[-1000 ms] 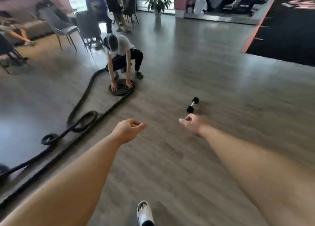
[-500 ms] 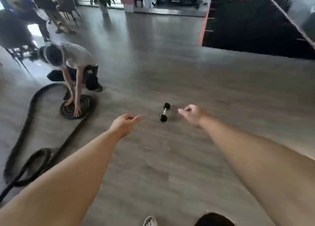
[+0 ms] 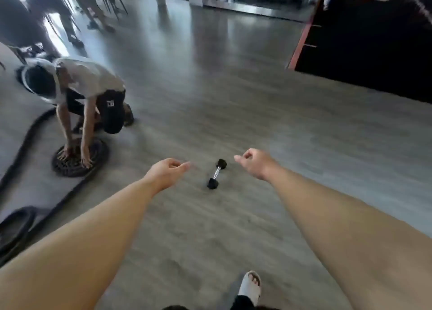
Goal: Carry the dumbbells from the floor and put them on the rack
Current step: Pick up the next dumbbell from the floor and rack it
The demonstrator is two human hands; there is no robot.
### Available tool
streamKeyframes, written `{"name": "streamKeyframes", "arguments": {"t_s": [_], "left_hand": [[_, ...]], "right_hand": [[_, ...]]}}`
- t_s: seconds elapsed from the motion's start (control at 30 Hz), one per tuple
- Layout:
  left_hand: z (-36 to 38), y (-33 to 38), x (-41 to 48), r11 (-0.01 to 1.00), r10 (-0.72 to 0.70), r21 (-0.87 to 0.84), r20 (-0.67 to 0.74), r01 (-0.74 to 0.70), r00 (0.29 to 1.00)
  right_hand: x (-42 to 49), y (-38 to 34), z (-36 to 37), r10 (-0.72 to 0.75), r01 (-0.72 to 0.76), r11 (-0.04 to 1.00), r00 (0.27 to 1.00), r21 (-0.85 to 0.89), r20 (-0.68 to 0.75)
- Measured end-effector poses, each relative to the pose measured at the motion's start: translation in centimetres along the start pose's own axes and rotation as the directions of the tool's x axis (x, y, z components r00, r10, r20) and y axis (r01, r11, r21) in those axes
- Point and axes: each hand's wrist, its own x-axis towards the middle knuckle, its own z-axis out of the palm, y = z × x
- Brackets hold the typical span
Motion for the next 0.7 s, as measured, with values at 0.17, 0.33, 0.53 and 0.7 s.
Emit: {"name": "streamKeyframes", "arguments": {"t_s": [0.17, 0.33, 0.53, 0.7], "left_hand": [[2.1, 4.7, 5.3, 0.992, -0.035, -0.122, -0.062, 0.028, 0.997], [2.8, 6.7, 11.3, 0.985, -0.107, -0.142, -0.072, 0.096, 0.992], [2.2, 7.3, 22.5, 0.967, -0.171, -0.206, -0.093, 0.149, 0.981], [0.2, 7.1, 29.8, 0.952, -0.222, -0.232, -0.073, 0.200, 0.972]], "right_hand": [[9.2, 0.5, -5.5, -0.018, 0.022, 0.996, 0.999, -0.081, 0.043], [16.9, -2.8, -6.4, -0.077, 0.087, 0.992, 0.992, -0.095, 0.105], [28.0, -8.0, -4.9, -0.114, 0.138, 0.984, 0.973, -0.111, 0.198], [35.5, -12.4, -6.0, -0.134, 0.187, 0.962, 0.958, -0.200, 0.252]]}}
